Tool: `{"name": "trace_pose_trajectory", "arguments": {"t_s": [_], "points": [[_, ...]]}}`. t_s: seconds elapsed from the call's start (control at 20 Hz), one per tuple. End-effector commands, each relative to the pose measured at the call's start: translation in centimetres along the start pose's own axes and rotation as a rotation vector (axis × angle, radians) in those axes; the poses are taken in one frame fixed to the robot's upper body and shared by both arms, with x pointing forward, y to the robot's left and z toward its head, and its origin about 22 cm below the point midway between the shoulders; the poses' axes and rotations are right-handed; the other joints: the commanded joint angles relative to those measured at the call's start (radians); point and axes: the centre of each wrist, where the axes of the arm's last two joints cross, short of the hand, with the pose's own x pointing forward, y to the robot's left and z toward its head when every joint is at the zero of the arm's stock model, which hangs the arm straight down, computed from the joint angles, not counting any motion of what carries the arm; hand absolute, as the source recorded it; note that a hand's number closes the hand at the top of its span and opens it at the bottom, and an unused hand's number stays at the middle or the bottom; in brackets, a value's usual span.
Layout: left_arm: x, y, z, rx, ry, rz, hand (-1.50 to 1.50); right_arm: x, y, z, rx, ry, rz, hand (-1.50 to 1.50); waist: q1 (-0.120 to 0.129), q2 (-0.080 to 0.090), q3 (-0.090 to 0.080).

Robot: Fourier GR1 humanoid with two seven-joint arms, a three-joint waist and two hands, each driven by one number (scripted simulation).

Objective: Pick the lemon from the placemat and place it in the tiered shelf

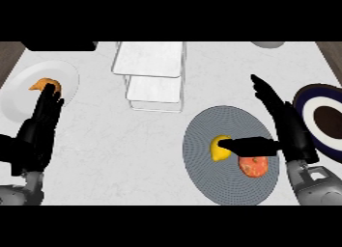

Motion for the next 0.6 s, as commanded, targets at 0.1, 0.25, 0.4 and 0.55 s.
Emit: {"name": "trace_pose_trajectory", "arguments": {"t_s": [0.1,0.25,0.4,0.55], "points": [[-0.2,0.2,-0.4,-0.015,0.005,-0.006,0.00,3.0,0.7,0.0,0.072,0.157,0.467,-1.50,0.017,0.002,-0.004],[0.1,-1.0,0.2,-0.013,-0.014,-0.003,0.00,5.0,2.2,-0.6,0.072,0.252,0.623,-1.50,0.029,0.003,-0.001],[0.4,-0.9,0.5,-0.019,-0.005,0.009,0.00,6.8,4.5,-1.0,0.091,0.344,0.714,-1.50,0.031,0.004,0.001],[0.4,-1.4,0.5,-0.025,-0.001,-0.002,0.00,8.9,7.3,-2.0,0.081,0.391,0.707,-1.50,0.030,0.008,0.002]]}}
